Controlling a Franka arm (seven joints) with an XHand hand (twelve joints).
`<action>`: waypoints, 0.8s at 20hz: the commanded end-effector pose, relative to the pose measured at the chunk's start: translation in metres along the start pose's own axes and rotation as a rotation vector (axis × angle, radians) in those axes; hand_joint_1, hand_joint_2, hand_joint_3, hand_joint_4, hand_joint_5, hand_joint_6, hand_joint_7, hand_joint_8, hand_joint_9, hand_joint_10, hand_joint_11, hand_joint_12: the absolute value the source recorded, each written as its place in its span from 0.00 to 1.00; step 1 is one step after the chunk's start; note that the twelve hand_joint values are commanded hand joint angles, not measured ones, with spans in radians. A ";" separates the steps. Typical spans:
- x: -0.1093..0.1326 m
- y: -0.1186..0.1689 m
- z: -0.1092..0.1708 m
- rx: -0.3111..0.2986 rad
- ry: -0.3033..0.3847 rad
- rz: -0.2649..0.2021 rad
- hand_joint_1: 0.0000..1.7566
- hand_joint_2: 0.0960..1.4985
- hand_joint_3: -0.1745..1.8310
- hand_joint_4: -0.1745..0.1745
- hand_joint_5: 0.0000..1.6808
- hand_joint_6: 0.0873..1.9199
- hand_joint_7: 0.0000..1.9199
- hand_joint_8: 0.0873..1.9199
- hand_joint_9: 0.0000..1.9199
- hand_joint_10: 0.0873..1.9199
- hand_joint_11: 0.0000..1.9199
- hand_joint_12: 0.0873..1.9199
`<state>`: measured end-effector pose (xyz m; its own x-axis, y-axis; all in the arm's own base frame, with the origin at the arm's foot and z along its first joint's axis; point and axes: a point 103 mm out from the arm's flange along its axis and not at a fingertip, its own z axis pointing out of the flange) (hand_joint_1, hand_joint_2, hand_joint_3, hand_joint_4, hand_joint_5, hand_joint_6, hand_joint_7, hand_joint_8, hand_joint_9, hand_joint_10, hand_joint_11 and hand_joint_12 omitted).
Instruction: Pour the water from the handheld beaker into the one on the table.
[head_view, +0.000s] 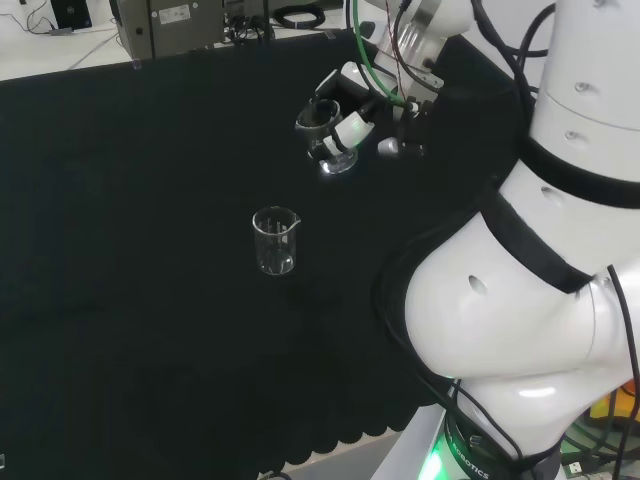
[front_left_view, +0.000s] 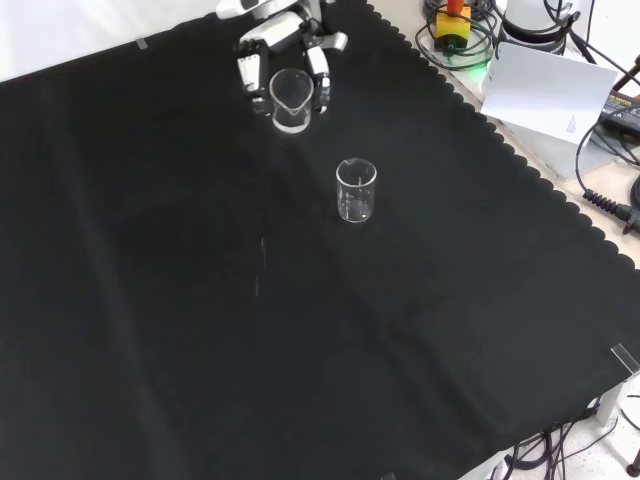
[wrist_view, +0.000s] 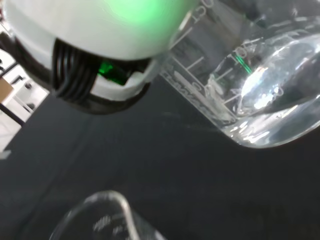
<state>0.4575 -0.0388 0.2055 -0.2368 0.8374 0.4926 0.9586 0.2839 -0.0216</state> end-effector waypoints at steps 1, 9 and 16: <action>0.025 -0.044 0.009 0.155 -0.075 0.065 0.82 0.35 0.41 0.00 0.86 0.11 0.73 0.20 0.85 0.00 0.75 0.29; 0.044 -0.049 0.034 0.269 -0.188 0.070 0.82 0.34 0.41 0.00 0.87 0.10 0.73 0.18 0.86 0.00 0.77 0.28; 0.056 -0.044 0.041 0.323 -0.348 0.075 0.82 0.34 0.42 0.00 0.87 0.10 0.73 0.17 0.86 0.00 0.77 0.28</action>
<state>0.4028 -0.0062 0.2006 -0.1952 0.9354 0.2948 0.9165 0.2810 -0.2846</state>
